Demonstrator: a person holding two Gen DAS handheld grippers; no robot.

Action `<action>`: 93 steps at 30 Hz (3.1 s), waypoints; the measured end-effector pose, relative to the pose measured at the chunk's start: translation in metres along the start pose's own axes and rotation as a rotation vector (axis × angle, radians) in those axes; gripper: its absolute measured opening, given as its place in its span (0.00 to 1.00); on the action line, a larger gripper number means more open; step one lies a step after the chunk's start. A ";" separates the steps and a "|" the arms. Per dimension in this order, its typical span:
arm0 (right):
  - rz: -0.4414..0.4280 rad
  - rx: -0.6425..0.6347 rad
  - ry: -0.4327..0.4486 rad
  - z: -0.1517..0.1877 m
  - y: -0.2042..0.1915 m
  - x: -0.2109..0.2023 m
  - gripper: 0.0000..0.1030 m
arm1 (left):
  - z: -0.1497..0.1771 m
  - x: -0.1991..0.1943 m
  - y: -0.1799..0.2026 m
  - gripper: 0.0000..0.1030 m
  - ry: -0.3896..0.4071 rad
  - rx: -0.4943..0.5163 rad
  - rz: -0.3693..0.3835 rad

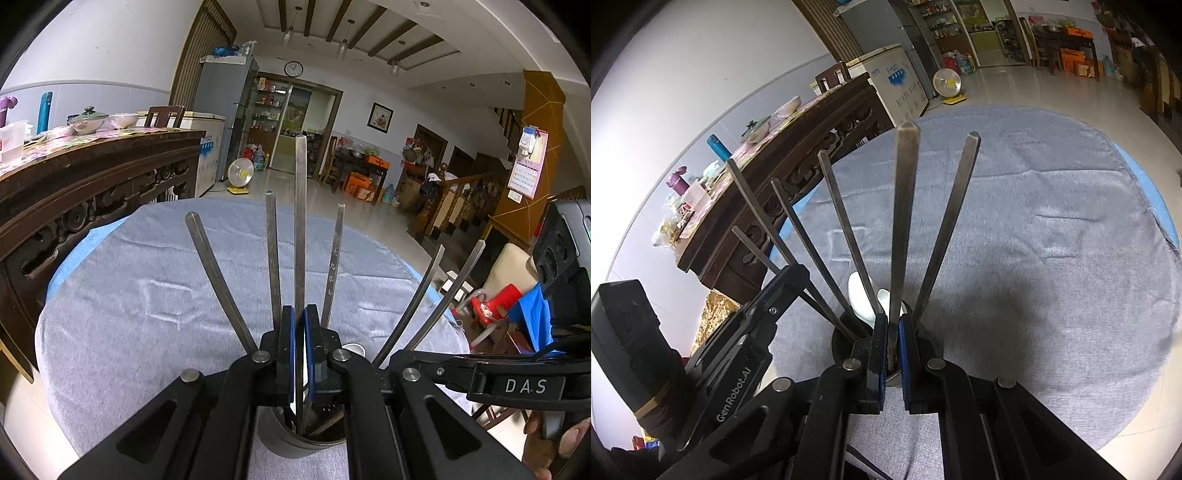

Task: Organize utensils

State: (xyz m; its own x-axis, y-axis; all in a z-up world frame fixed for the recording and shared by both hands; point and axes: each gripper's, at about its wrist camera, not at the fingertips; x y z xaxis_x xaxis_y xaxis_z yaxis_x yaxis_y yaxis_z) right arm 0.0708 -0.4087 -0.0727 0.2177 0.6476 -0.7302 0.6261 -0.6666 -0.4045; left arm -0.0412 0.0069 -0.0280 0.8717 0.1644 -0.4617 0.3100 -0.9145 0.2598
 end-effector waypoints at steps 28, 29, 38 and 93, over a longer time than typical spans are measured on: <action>-0.012 0.023 -0.017 -0.001 0.008 0.009 0.07 | 0.004 -0.003 -0.002 0.05 -0.021 0.001 0.015; -0.012 0.022 -0.018 -0.002 0.008 0.009 0.07 | 0.004 -0.003 -0.003 0.05 -0.021 0.001 0.015; -0.012 0.020 -0.021 -0.003 0.007 0.010 0.07 | 0.005 -0.002 -0.003 0.05 -0.026 0.001 0.013; 0.277 -0.114 0.210 0.081 -0.028 -0.067 1.00 | 0.002 -0.059 -0.016 0.91 -0.165 0.068 -0.185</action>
State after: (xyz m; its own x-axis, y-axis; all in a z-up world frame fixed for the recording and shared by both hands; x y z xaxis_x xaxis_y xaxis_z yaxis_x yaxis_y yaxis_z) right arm -0.0218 -0.4631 -0.0574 0.5322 0.5181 -0.6695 0.5988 -0.7895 -0.1350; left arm -0.0986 0.0113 -0.0067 0.7268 0.2738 -0.6299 0.4278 -0.8980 0.1032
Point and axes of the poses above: each gripper's, at about its wrist camera, not at the fingertips, and x roughly the way its jaws point, y to its right, z to its underside, and after that the axes turned 2 degrees about y, right-handed
